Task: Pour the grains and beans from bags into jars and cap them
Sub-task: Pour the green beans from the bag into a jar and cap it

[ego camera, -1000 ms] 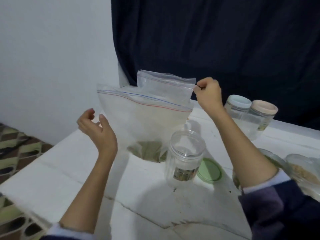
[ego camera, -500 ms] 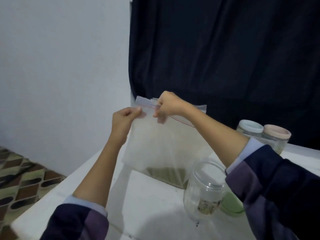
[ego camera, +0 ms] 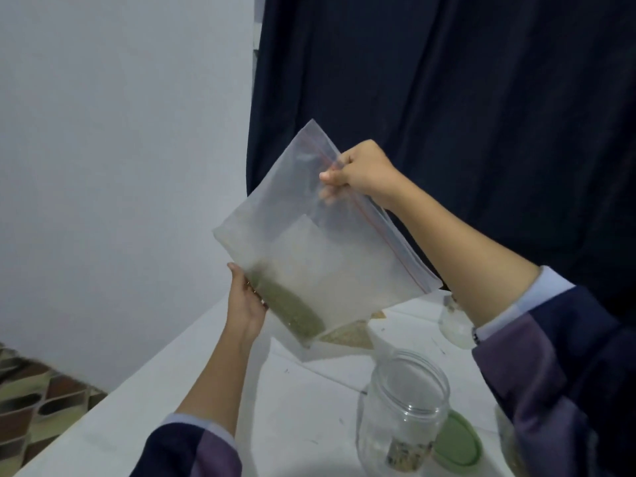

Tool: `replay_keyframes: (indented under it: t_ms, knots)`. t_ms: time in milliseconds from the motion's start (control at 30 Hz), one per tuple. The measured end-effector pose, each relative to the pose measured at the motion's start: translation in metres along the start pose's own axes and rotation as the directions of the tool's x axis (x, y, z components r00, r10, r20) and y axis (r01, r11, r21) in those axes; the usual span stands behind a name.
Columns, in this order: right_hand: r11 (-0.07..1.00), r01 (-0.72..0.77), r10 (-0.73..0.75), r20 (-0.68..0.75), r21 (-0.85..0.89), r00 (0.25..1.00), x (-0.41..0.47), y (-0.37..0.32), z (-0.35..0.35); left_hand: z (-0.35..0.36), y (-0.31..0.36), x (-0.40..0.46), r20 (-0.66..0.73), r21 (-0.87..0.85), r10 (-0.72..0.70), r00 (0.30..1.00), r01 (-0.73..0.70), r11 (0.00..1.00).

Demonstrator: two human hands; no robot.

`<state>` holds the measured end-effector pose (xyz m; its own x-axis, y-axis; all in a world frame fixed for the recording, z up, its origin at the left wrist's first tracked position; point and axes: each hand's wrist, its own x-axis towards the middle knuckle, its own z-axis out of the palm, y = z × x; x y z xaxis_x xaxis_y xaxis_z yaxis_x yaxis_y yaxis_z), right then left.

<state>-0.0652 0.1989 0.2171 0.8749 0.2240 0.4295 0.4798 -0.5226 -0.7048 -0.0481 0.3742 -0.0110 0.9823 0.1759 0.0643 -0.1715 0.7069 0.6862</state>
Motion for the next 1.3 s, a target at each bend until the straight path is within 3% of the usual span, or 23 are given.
replay_keyframes:
  t_ms: [133,267,433,600,767,933,1067,1200,1300]
  knots:
    - [0.999,-0.024,0.026,-0.055,0.041,0.998,-0.004,0.006,-0.004,0.015,0.007,0.015,-0.107,-0.092,0.001,0.994,-0.011,0.996]
    - [0.997,-0.052,0.057,-0.110,0.050,0.992,-0.014,0.014,-0.023,0.023,0.022,0.019,-0.079,-0.115,0.008,0.997,-0.017,0.993]
    - [0.997,-0.034,0.023,-0.181,-0.063,0.983,-0.032,0.022,-0.052,0.049,0.059,0.025,0.008,0.014,0.059,0.998,-0.059,0.998]
    - [0.997,-0.054,0.037,-0.261,-0.060,0.965,-0.050,0.020,-0.076,0.074,0.089,0.022,0.023,0.131,0.142,0.990,-0.144,0.981]
    - [0.995,-0.089,0.077,-0.246,-0.038,0.966,-0.065,0.017,-0.092,0.088,0.107,0.013,0.012,0.365,0.290,0.957,-0.274,0.890]
    - [0.988,-0.098,0.067,-0.232,-0.123,0.970,-0.078,0.016,-0.100,0.100,0.114,-0.008,-0.030,0.313,0.341,0.940,-0.315,0.896]
    - [0.993,-0.085,0.101,-0.220,0.079,0.970,-0.092,0.012,-0.101,0.110,0.121,-0.025,-0.065,0.168,0.309,0.949,-0.295,0.941]
    - [0.929,-0.065,0.174,-0.274,0.364,0.946,-0.108,0.013,-0.096,0.124,0.128,-0.044,-0.112,0.145,0.294,0.949,-0.277,0.950]
    - [0.910,-0.030,0.175,-0.318,0.414,0.932,-0.119,0.018,-0.090,0.130,0.132,-0.057,-0.143,0.128,0.293,0.945,-0.276,0.953]
